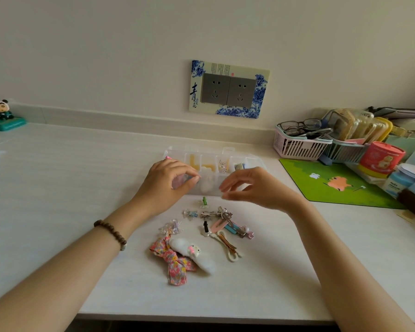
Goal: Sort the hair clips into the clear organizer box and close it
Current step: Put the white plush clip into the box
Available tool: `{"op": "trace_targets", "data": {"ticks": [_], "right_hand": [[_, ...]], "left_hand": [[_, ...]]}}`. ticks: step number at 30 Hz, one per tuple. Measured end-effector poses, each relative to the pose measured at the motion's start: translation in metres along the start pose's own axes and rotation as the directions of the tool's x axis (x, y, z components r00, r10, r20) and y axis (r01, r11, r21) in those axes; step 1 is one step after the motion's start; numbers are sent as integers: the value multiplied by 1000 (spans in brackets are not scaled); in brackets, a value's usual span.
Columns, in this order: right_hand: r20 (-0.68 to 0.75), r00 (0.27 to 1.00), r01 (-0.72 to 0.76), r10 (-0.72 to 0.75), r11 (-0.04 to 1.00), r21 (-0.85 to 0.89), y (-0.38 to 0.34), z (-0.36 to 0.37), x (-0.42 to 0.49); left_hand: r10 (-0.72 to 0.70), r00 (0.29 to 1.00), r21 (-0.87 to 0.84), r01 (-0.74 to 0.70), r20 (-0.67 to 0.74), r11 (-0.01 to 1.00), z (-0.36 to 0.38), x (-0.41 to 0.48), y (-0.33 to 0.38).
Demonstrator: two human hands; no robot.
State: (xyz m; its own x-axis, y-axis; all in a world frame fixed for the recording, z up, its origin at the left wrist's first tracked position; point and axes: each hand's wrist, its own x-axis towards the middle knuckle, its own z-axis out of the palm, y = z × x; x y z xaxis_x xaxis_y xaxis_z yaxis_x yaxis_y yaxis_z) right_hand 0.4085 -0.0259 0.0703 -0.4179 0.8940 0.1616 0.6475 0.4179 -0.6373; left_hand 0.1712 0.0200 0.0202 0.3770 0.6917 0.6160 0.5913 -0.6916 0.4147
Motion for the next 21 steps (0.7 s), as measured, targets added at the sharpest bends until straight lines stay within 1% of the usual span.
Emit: {"op": "trace_targets", "data": {"ticks": [4, 7, 9, 12, 14, 16, 17, 19, 20, 21], "right_hand": [[156, 987, -14, 32, 993, -119, 0, 8, 1], [186, 980, -37, 72, 982, -184, 3, 13, 1], [201, 976, -58, 85, 989, -136, 4, 13, 1], [240, 968, -75, 77, 997, -14, 4, 14, 1], [229, 971, -75, 64, 996, 38, 3, 13, 0], [164, 986, -64, 40, 988, 143, -1, 10, 0], [96, 995, -57, 36, 972, 226, -3, 7, 2], [-127, 990, -8, 55, 937, 348, -6, -2, 8], [-250, 965, 20, 72, 938, 347, -5, -6, 13], [-357, 930, 32, 84, 951, 308, -4, -11, 19]], "left_hand": [[8, 1000, -1, -8, -5, 1000, 0, 0, 1], [12, 1000, 2, -12, -14, 1000, 0, 0, 3], [11, 1000, 1, -11, -14, 1000, -1, -1, 4], [10, 1000, -4, -10, -19, 1000, 0, 0, 3], [6, 1000, -7, -6, -19, 1000, 0, 0, 2], [4, 1000, -10, -4, -21, 1000, 1, 0, 1], [4, 1000, -11, -5, -24, 1000, 2, 0, 0], [0, 1000, -15, 0, -30, 1000, 2, 0, 0], [-5, 1000, -18, 4, -31, 1000, 2, 0, -1], [-7, 999, -19, 7, -32, 1000, 2, 1, -1]]}}
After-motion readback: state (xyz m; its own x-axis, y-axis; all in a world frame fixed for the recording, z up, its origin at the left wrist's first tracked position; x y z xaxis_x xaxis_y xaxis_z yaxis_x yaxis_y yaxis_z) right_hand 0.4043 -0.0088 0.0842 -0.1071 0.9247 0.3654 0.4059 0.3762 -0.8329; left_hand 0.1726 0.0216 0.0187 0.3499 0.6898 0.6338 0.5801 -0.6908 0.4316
